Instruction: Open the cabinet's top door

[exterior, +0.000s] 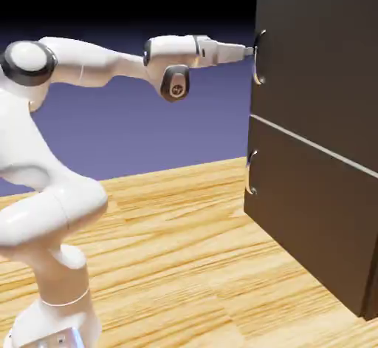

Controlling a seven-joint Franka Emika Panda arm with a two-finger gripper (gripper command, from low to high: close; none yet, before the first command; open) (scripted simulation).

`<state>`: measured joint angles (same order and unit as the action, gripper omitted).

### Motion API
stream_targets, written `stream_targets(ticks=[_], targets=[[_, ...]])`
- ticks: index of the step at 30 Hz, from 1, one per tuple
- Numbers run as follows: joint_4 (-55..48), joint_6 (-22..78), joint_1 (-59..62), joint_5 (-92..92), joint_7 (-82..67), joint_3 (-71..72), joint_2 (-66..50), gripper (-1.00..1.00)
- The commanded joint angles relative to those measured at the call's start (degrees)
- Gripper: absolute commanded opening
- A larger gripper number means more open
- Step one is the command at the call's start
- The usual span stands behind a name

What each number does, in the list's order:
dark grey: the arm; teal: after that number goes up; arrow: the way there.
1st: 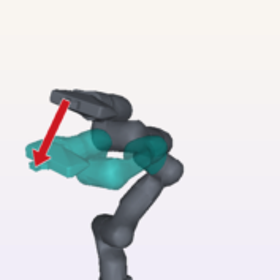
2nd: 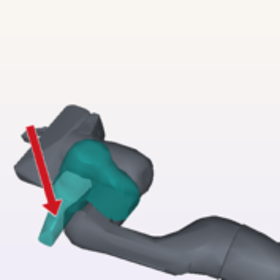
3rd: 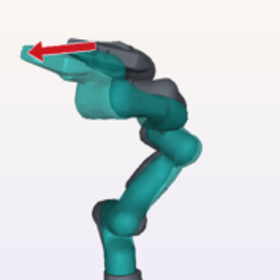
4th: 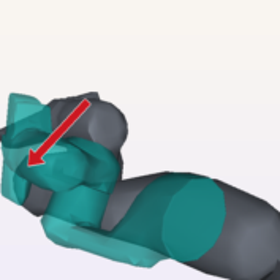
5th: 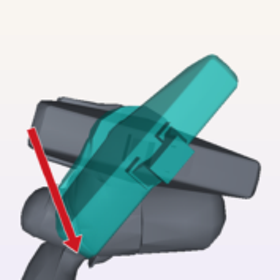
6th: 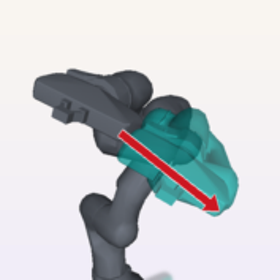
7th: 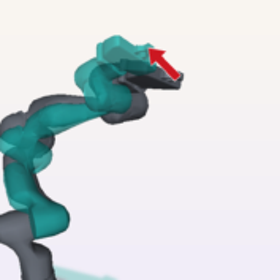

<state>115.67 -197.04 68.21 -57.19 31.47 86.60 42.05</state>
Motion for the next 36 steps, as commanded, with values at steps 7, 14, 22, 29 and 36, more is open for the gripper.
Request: stream_targets(ticks=[7, 14, 22, 29, 36], targets=[[-7.8, -0.1, 11.5, -0.5, 1.3, 9.0, 0.8, 0.0], [-6.6, -3.9, 12.1, 4.1, 0.5, 12.2, -5.3, -1.0], [5.0, -12.7, -3.9, 13.5, -2.1, 4.7, -19.5, -1.0], [10.7, -15.4, -18.5, 18.0, -2.0, -7.4, -23.9, -1.0], [16.4, -15.9, -32.7, 24.9, 3.1, -21.8, -23.6, -1.0]])
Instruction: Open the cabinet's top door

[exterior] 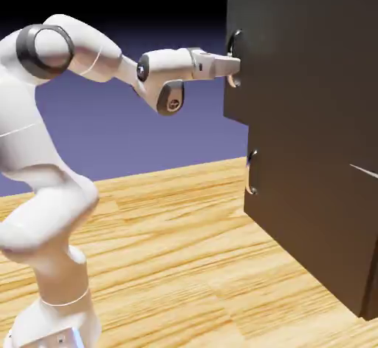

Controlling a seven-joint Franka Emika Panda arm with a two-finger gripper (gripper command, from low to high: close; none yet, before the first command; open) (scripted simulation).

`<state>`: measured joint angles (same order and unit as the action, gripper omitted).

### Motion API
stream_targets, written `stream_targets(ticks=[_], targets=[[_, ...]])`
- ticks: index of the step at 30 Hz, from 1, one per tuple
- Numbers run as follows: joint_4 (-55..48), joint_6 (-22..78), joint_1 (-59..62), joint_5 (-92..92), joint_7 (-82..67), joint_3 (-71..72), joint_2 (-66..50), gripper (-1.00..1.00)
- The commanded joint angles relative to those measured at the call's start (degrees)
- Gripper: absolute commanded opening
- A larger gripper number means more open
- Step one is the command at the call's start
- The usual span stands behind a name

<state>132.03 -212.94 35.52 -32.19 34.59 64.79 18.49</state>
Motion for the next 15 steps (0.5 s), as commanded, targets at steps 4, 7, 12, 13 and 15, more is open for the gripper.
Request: stream_targets(ticks=[4, 7, 12, 13, 15], targets=[[3.5, -0.1, -7.7, 5.1, 4.1, -8.3, 1.2, -1.0], [6.3, -0.2, -13.2, 9.5, 7.5, -14.5, 2.5, -1.0], [11.1, -0.4, -22.2, 17.5, 13.1, -24.9, 5.1, -1.0], [12.1, -0.5, -24.0, 19.2, 14.2, -27.0, 5.7, -1.0], [14.0, -0.6, -27.4, 22.7, 16.2, -31.1, 6.9, -1.0]])
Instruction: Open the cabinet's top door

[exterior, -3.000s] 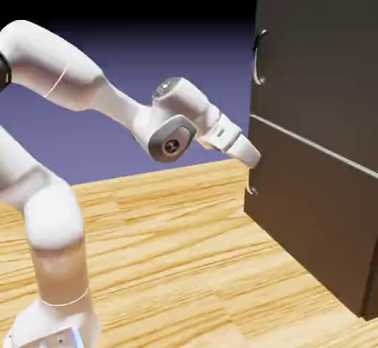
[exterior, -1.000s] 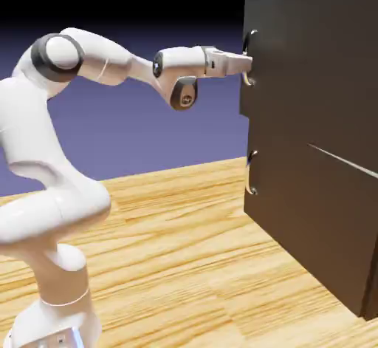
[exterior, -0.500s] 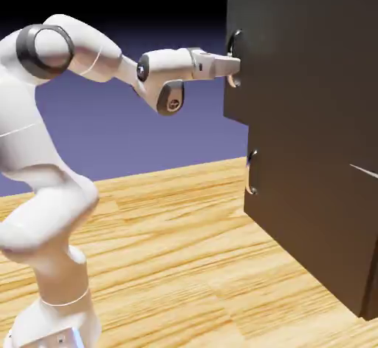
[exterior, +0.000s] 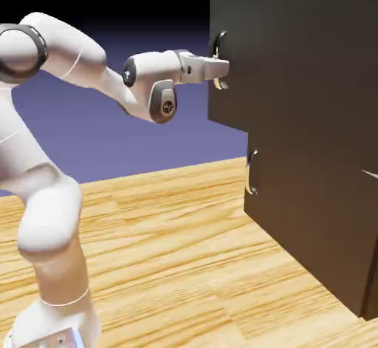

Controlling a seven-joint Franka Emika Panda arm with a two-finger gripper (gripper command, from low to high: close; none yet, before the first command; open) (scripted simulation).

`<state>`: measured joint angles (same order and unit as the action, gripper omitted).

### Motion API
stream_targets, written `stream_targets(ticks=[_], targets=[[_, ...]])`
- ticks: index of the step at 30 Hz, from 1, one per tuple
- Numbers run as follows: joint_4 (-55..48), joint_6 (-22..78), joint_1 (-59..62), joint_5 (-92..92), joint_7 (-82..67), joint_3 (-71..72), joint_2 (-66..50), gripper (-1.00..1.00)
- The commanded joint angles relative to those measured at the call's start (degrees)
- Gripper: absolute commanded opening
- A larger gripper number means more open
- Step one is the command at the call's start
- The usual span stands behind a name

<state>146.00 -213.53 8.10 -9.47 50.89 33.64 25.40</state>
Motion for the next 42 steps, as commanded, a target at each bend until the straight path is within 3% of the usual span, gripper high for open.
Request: stream_targets(ticks=[1, 10, 22, 34, 38, 42], targets=[[0.9, 0.0, -1.8, 1.6, 0.9, -2.1, 0.6, -1.0], [7.6, -0.5, -18.1, 11.5, 3.3, -19.9, 5.6, -1.0], [7.8, -1.2, -43.0, -9.4, -22.1, -34.6, 5.3, -1.0], [12.7, -1.0, -66.8, -24.6, -46.6, -49.4, 18.5, -1.0], [16.4, 3.3, -66.9, -26.4, -50.8, -49.3, 26.8, -1.0], [15.8, 1.4, -73.1, -34.4, -60.8, -51.1, 29.9, -1.0]])
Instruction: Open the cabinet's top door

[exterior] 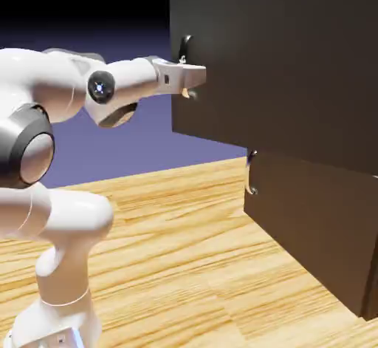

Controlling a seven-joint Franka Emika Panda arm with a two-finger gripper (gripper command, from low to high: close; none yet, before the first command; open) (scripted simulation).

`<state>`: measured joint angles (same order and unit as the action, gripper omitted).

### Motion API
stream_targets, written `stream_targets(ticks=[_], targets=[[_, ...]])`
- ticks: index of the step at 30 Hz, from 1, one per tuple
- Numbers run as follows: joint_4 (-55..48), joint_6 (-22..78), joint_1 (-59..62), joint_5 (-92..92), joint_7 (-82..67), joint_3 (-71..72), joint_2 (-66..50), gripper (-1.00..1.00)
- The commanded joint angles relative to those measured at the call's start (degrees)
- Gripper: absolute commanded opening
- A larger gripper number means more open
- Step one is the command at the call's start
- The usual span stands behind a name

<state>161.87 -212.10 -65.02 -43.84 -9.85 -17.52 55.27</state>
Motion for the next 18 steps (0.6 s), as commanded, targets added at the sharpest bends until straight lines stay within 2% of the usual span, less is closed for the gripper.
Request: stream_targets(ticks=[1, 3, 8, 18], targets=[[-0.3, -0.5, -1.4, -2.2, -2.5, -0.3, 0.6, -1.0], [-0.3, 0.3, -2.6, -6.8, -7.5, -0.1, 2.9, -1.0], [3.3, 12.3, 6.3, -12.0, -11.4, 5.0, 12.4, -1.0], [7.9, 37.2, 24.7, -10.8, -9.7, 7.5, 26.8, -1.0]])
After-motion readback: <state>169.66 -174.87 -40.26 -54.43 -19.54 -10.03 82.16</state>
